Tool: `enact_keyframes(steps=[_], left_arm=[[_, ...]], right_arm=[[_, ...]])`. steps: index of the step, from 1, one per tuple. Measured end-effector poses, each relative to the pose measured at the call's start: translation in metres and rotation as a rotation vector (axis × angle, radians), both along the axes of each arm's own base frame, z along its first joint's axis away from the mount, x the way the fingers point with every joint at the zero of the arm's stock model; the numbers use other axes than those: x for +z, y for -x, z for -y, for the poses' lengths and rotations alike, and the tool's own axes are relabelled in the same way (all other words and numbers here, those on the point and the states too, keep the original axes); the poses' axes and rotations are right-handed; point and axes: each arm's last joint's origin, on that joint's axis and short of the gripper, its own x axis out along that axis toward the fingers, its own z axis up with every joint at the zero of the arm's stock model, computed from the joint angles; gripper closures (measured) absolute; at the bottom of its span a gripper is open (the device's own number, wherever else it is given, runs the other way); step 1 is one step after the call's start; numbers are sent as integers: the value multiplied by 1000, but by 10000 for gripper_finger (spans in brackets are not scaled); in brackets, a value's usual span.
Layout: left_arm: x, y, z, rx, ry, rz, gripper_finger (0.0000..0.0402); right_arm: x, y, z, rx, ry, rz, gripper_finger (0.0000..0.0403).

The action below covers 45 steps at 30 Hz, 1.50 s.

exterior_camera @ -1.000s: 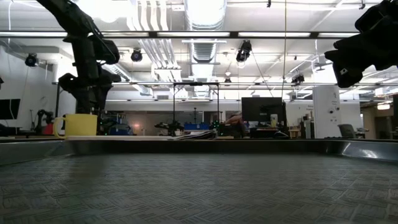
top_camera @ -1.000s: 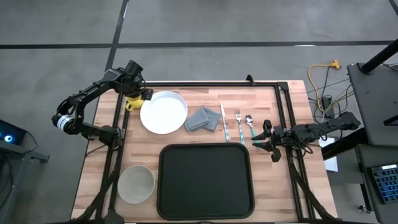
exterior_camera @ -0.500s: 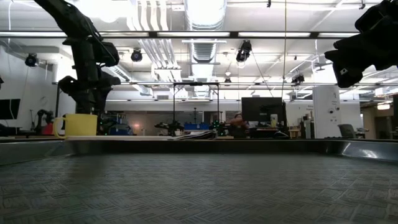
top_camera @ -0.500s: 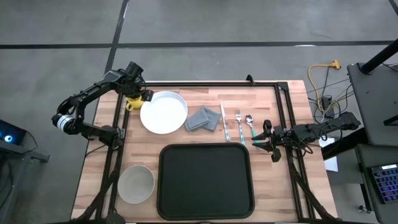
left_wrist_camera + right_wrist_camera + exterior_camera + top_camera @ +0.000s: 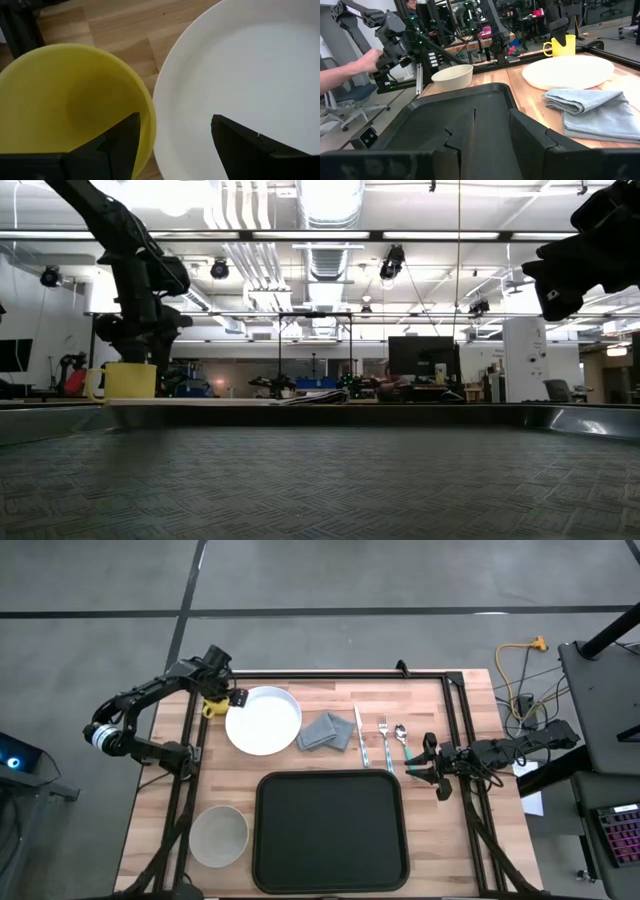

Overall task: Set up tray
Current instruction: Put the yellow mug on the black serving tray

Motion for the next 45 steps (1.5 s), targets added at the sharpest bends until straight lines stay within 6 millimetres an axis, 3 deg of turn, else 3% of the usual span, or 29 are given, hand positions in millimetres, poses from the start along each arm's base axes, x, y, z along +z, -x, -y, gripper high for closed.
enact_keyframes(steps=[8, 31, 36, 41, 45], left_arm=[[-9, 1, 4, -77, 9, -33, 178], [-10, 0, 2, -47, -9, -8, 181], [-13, 1, 4, -53, 1, -16, 241], [-14, 2, 4, -53, 3, -18, 376], [-13, 1, 3, -53, -8, -18, 395]], right_arm=[[0, 0, 0, 0, 0, 0, 291], [0, 0, 0, 0, 0, -1, 291], [0, 0, 0, 0, 0, 0, 291], [0, 0, 0, 0, 0, 0, 291], [0, 0, 0, 0, 0, 0, 291]])
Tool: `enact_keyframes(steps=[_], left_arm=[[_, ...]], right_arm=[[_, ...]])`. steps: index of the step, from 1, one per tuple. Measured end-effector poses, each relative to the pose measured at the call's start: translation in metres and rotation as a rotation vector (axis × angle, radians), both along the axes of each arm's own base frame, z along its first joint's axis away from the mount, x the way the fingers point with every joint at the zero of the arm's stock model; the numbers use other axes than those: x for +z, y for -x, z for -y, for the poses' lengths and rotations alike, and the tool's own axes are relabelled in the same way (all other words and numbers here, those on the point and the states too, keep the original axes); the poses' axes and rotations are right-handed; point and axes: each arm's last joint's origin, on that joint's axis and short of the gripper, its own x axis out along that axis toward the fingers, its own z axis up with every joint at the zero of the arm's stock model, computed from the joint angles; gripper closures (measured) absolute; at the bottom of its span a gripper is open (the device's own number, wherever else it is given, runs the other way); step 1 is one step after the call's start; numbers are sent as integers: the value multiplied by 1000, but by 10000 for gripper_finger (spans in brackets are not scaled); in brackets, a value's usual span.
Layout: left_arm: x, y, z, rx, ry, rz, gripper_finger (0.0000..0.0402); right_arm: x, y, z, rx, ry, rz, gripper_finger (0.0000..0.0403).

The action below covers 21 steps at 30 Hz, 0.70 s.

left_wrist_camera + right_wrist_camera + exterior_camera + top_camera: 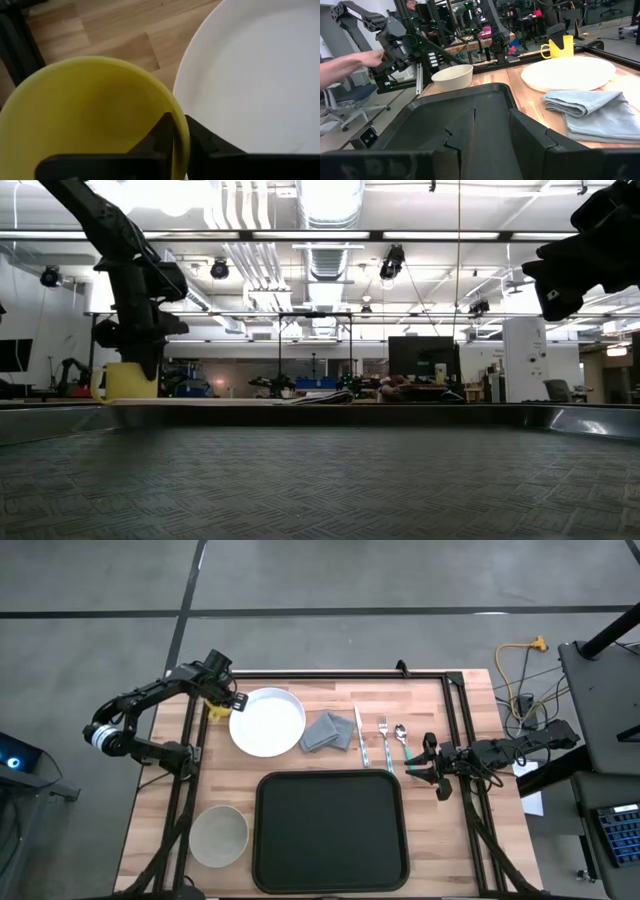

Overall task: Set up tray
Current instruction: Put the yellow mug on the black serving tray

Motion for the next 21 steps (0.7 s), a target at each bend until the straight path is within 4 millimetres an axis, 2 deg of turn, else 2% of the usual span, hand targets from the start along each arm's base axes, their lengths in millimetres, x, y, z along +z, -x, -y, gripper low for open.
enact_keyframes(steps=[12, 21], left_arm=[[16, 4, 7, -8, -72, 49, 400], [33, 13, 28, -46, -95, 43, 401]], right_arm=[[0, 0, 0, 0, 0, -1, 291], [0, 0, 0, 0, 0, 0, 291]])
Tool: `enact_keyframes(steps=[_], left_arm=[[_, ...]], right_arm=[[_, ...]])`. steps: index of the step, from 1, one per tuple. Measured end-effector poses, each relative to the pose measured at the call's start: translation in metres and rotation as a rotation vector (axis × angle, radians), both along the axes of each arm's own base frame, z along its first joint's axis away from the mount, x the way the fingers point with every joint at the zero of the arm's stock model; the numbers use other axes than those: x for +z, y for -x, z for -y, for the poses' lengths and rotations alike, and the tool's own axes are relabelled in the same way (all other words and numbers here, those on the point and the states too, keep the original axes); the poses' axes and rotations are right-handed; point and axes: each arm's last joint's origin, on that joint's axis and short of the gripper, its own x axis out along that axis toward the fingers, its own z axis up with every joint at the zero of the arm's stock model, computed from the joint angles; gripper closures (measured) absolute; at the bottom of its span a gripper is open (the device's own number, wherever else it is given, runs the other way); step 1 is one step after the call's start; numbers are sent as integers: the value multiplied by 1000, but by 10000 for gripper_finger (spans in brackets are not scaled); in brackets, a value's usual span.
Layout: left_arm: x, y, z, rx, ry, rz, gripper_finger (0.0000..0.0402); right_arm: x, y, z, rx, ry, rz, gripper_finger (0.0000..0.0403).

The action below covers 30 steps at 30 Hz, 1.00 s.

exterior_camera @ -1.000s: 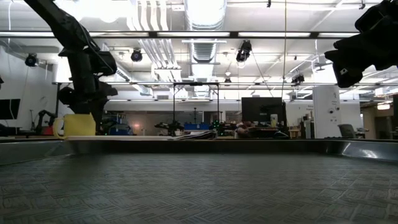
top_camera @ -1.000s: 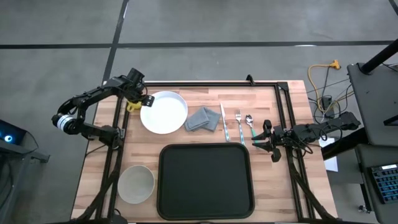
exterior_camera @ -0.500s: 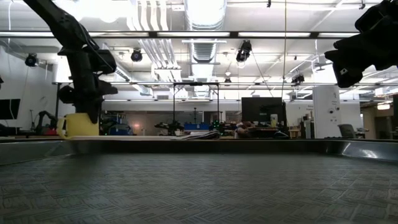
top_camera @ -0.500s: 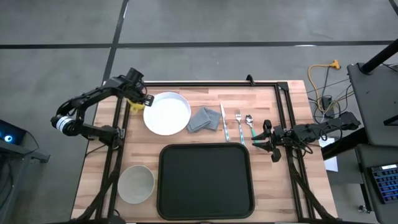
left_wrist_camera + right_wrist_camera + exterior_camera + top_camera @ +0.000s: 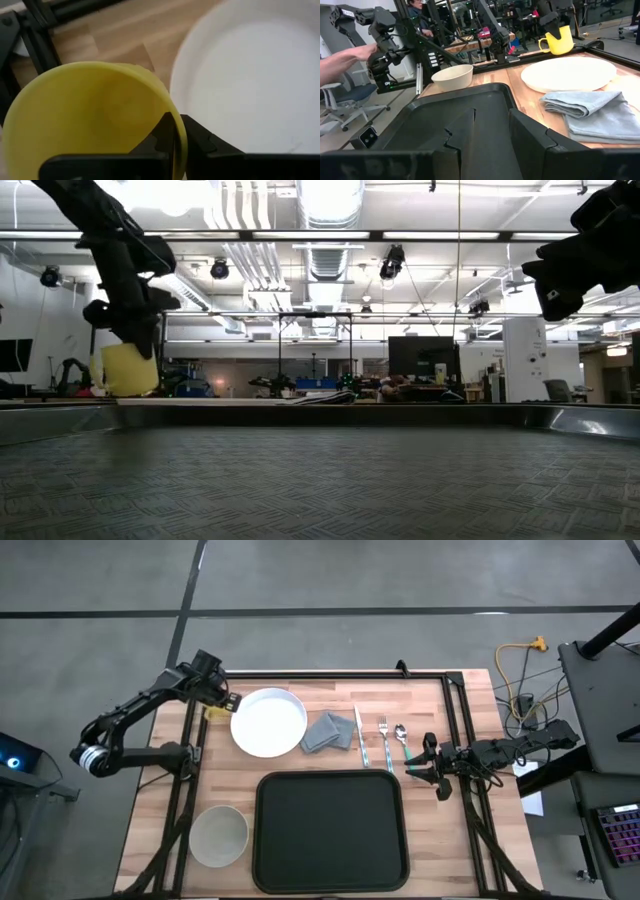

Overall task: Set up tray
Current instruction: Put the yellow mug on the black serving tray

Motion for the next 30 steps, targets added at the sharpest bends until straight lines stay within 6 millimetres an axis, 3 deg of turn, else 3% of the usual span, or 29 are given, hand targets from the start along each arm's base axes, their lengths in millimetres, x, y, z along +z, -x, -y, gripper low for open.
enact_keyframes(steps=[8, 16, 25, 30], left_arm=[[1, -6, 25, -132, 85, -64, 401], [0, -33, 49, -338, 85, -76, 401], [1, -57, 82, -418, 125, -44, 401], [27, -75, 98, -481, 101, 6, 401]], right_arm=[[0, 0, 0, 0, 0, 0, 291], [0, 0, 0, 0, 0, 0, 291], [0, 0, 0, 0, 0, 0, 291], [0, 0, 0, 0, 0, 0, 291]])
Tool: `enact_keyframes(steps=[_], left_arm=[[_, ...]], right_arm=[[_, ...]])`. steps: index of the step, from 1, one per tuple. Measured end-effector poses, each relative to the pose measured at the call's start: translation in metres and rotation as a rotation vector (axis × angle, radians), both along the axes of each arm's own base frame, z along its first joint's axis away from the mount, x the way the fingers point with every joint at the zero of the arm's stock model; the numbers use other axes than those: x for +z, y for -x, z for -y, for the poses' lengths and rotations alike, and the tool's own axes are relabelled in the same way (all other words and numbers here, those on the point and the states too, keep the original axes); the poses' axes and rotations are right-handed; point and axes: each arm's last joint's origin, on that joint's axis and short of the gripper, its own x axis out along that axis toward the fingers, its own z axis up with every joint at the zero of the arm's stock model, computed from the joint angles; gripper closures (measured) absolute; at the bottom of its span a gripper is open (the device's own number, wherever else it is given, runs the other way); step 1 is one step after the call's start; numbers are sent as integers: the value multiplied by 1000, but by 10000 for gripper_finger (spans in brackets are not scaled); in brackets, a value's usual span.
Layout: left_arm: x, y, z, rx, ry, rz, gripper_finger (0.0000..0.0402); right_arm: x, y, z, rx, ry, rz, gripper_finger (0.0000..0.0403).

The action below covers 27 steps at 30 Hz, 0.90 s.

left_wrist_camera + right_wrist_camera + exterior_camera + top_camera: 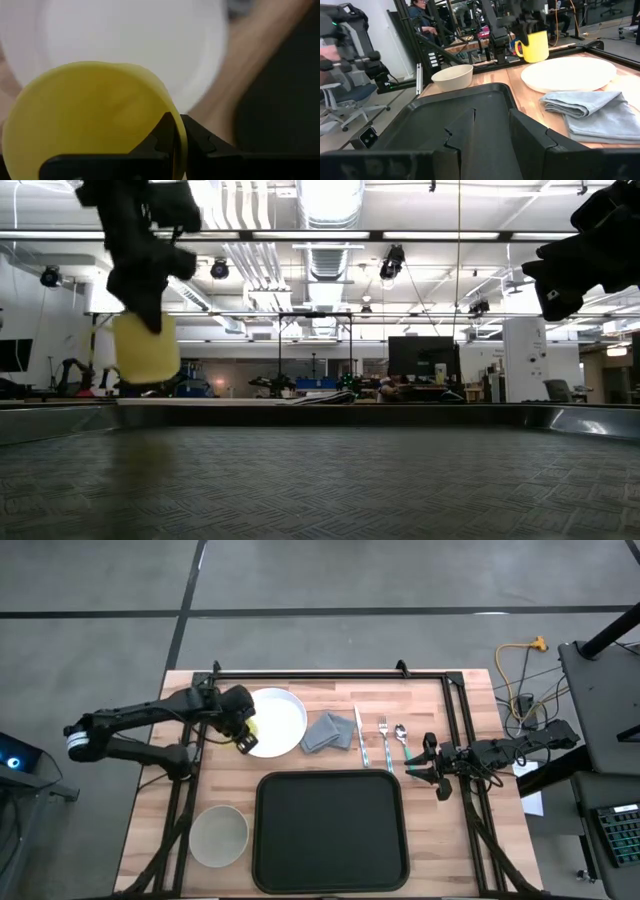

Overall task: Set up tray
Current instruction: Put the yellow mug on the black serving tray

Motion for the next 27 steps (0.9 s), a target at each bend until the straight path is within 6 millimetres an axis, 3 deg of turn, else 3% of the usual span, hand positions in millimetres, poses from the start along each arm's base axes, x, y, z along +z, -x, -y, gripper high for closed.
enact_keyframes(steps=[4, 7, 19, 27], left_arm=[[24, -11, 10, -53, -38, -20, 402], [29, -22, 19, -127, -36, -73, 402], [34, -97, 89, -456, -34, -114, 402], [21, -134, 139, -572, -31, -115, 401]], right_arm=[[0, 0, 0, 0, 0, 0, 291], [0, 0, 0, 0, 0, 0, 291], [0, 0, 0, 0, 0, 0, 291], [0, 0, 0, 1, 0, 1, 291]])
